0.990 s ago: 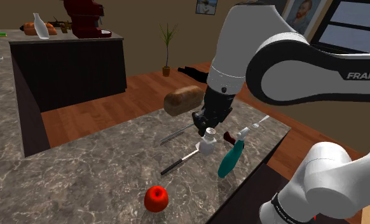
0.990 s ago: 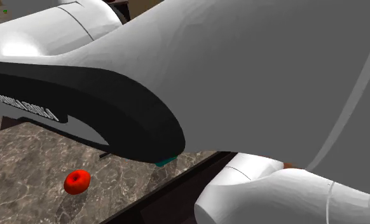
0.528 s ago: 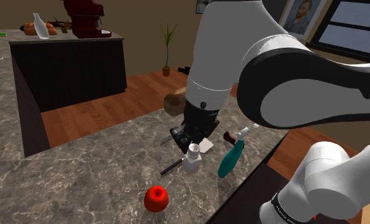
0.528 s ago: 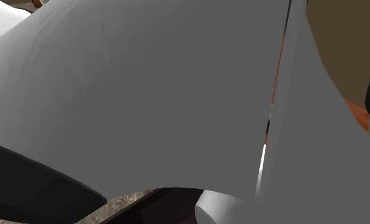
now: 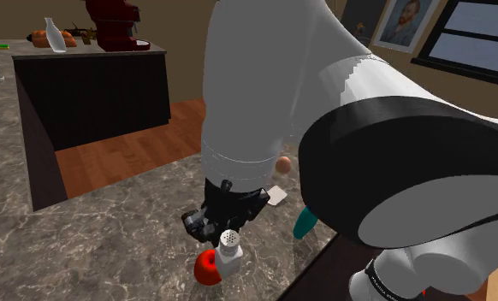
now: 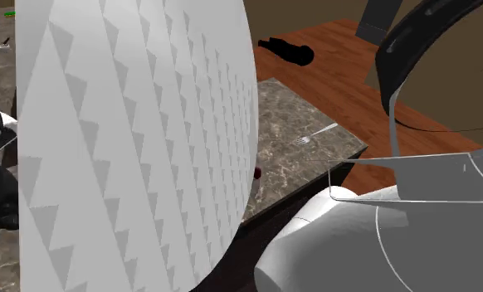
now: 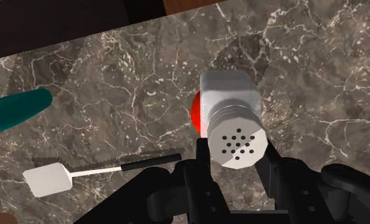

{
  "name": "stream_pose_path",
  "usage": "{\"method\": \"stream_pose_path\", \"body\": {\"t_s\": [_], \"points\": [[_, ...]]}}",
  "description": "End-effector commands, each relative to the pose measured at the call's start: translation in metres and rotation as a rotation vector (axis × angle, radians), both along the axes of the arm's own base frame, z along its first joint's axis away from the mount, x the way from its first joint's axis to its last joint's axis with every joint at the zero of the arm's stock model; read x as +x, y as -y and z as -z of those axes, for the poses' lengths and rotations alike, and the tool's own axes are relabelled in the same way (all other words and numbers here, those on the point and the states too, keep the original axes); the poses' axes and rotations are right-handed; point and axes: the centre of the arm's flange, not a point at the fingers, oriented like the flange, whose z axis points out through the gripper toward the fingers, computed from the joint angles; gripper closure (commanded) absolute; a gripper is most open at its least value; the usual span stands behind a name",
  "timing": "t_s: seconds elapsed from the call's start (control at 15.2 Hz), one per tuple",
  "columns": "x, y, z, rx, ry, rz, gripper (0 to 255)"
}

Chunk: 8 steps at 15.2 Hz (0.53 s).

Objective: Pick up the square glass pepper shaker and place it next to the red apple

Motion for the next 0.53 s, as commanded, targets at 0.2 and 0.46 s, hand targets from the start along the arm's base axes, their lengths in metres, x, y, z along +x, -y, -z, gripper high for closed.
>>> {"method": "stream_pose_path", "body": {"t_s": [0.2,0.46], "points": [[-0.011,-0.064,-0.002,0.002,-0.001,0.002,255],[-0.023,-0.123,-0.003,0.002,-0.001,0.002,255]]}}
